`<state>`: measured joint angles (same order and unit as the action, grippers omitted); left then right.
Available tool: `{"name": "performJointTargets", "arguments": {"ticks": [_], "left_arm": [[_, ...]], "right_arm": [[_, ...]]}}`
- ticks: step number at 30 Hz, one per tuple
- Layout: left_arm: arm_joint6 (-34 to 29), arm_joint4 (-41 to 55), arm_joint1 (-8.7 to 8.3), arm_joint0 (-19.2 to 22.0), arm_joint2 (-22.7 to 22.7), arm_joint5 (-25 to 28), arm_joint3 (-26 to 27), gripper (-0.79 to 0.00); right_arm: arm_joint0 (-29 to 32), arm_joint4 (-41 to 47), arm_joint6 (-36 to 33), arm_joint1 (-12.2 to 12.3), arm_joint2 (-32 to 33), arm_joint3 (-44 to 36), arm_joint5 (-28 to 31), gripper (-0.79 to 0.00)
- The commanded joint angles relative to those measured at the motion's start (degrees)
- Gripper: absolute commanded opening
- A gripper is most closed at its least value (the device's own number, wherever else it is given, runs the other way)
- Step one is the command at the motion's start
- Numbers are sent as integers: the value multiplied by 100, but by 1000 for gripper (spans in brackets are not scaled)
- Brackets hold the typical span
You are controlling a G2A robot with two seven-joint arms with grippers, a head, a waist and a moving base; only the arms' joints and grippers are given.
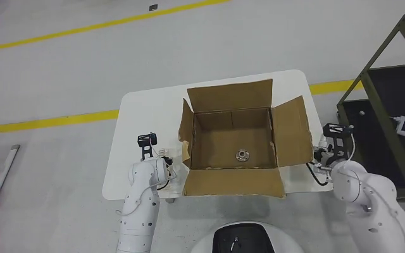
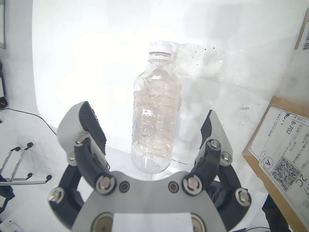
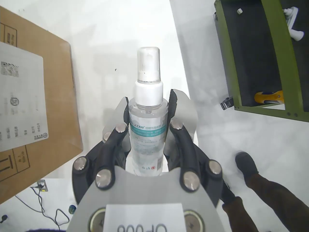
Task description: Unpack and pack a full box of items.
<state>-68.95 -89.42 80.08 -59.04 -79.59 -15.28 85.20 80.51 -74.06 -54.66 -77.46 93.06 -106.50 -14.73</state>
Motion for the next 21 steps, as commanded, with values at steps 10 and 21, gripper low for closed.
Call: {"name": "performJointTargets", "arguments": {"ticks": [10,21], "left_arm": [[0,0,0,0,0,0,0,0],[0,0,0,0,0,0,0,0]], "right_arm": [[-298,-213,-478,28,-271,537,273,-727],[-455,-318,-462,26,-481,855,234,-394]]}}
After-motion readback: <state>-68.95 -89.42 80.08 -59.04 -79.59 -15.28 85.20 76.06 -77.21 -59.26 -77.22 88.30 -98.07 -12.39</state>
